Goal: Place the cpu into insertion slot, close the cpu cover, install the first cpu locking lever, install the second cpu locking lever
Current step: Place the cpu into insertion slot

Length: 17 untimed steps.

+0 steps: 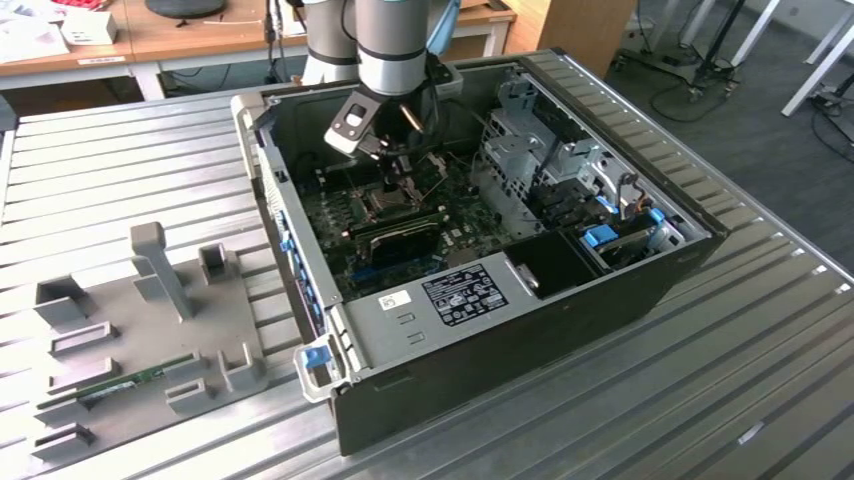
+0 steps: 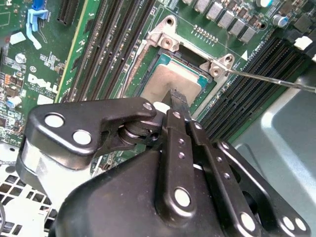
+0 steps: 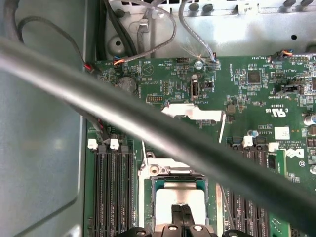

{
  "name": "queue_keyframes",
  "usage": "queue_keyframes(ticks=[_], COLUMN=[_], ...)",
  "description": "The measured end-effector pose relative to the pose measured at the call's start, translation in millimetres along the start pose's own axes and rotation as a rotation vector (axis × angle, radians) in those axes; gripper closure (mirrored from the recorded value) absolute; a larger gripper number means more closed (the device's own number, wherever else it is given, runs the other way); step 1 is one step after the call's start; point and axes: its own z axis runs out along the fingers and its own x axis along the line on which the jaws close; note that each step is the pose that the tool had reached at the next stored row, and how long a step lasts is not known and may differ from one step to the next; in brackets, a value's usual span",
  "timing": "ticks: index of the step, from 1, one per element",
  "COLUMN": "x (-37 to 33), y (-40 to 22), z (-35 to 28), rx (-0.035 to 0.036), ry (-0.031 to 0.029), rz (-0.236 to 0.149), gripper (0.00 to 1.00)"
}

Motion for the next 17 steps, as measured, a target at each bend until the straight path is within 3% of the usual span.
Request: queue_keyframes(ticks=[5,17], x=[-0.1,-0.2], y=[-0.4,-0.5], z=[6.7,9.7], rx=[-0.0001,-0.0002], ry=[-0.0018,-0.0019], rz=[0.0,0.0], gripper=[0.9,0.9])
